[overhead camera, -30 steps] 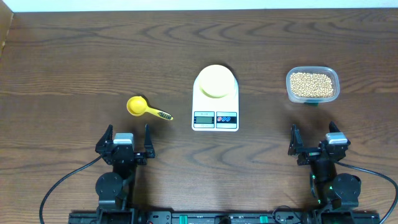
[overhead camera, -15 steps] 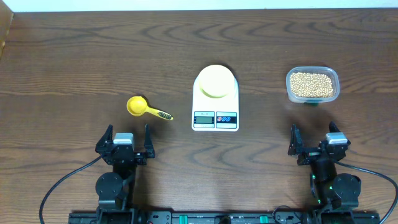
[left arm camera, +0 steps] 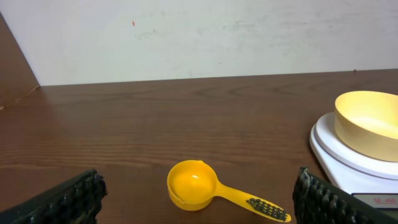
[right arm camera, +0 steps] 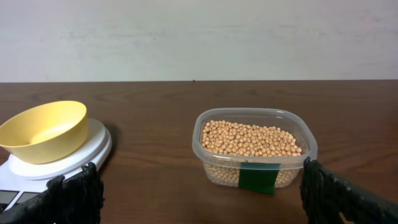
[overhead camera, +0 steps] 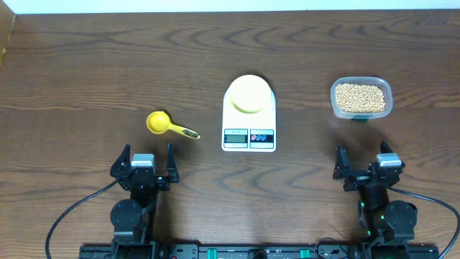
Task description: Scoop item into bowl and weigh 50g on scale
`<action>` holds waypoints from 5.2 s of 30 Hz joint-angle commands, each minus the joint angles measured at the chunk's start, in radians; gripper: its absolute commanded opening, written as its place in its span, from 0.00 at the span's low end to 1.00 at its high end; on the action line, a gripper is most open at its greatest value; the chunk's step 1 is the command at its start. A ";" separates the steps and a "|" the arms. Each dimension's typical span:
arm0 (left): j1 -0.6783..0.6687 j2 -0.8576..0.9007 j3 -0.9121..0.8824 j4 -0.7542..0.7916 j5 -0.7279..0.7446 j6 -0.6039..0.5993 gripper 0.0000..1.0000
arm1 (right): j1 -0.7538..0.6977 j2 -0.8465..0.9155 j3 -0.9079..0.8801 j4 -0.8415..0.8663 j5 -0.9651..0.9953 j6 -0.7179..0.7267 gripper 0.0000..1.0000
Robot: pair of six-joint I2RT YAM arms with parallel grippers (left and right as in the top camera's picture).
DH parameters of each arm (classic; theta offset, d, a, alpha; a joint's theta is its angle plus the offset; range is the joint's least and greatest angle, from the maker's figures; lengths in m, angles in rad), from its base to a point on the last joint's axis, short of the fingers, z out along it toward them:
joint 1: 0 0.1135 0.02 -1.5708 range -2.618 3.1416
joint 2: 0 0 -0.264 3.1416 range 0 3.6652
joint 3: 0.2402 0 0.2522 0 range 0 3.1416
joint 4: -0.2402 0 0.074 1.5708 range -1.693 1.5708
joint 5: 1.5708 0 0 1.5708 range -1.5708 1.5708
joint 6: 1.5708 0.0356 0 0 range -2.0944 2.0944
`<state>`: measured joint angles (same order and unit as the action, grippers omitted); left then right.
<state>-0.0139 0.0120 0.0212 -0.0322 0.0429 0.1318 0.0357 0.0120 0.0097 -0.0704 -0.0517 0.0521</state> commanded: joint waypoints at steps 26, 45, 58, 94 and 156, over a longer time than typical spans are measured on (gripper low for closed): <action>0.005 -0.008 -0.017 -0.034 -0.010 0.002 0.98 | -0.002 -0.005 -0.005 -0.001 -0.003 -0.001 0.99; 0.005 -0.008 -0.017 -0.034 -0.009 0.002 0.98 | -0.002 -0.005 -0.005 -0.001 -0.003 -0.001 0.99; 0.005 -0.008 -0.017 -0.034 -0.010 0.002 0.98 | -0.002 -0.005 -0.005 -0.001 -0.003 -0.001 0.99; 0.005 -0.008 -0.017 -0.034 -0.010 0.002 0.98 | -0.002 -0.005 -0.004 -0.001 -0.003 -0.001 0.99; 0.005 0.980 1.135 -0.869 0.160 -0.381 0.98 | -0.002 -0.005 -0.004 -0.001 -0.003 -0.001 0.99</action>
<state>-0.0139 0.9695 1.1416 -0.8822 0.1619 -0.2398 0.0357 0.0120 0.0093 -0.0700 -0.0521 0.0517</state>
